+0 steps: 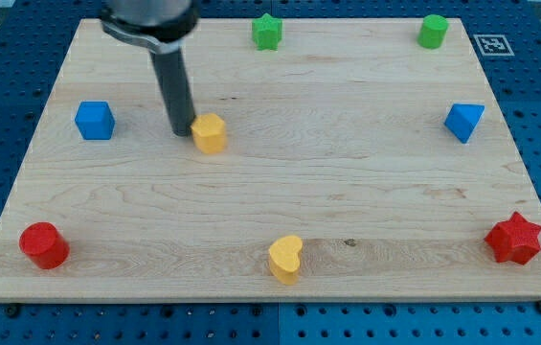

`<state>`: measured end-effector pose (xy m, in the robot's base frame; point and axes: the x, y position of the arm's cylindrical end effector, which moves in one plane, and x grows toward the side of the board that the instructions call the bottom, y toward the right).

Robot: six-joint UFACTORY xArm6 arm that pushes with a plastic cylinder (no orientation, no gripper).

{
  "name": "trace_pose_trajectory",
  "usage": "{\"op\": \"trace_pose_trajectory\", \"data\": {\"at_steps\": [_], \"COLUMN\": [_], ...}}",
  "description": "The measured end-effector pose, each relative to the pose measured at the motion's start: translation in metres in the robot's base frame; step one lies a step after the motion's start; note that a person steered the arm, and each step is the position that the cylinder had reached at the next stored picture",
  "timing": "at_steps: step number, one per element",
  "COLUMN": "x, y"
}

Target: Push the yellow heart to top left

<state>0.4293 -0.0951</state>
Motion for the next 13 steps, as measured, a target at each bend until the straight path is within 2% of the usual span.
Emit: {"op": "trace_pose_trajectory", "data": {"at_steps": [1, 3, 4, 5, 7, 8, 10, 13], "x": [0.036, 0.079, 0.105, 0.136, 0.178, 0.179, 0.179, 0.178], "y": [0.042, 0.154, 0.191, 0.186, 0.137, 0.135, 0.082, 0.05]}}
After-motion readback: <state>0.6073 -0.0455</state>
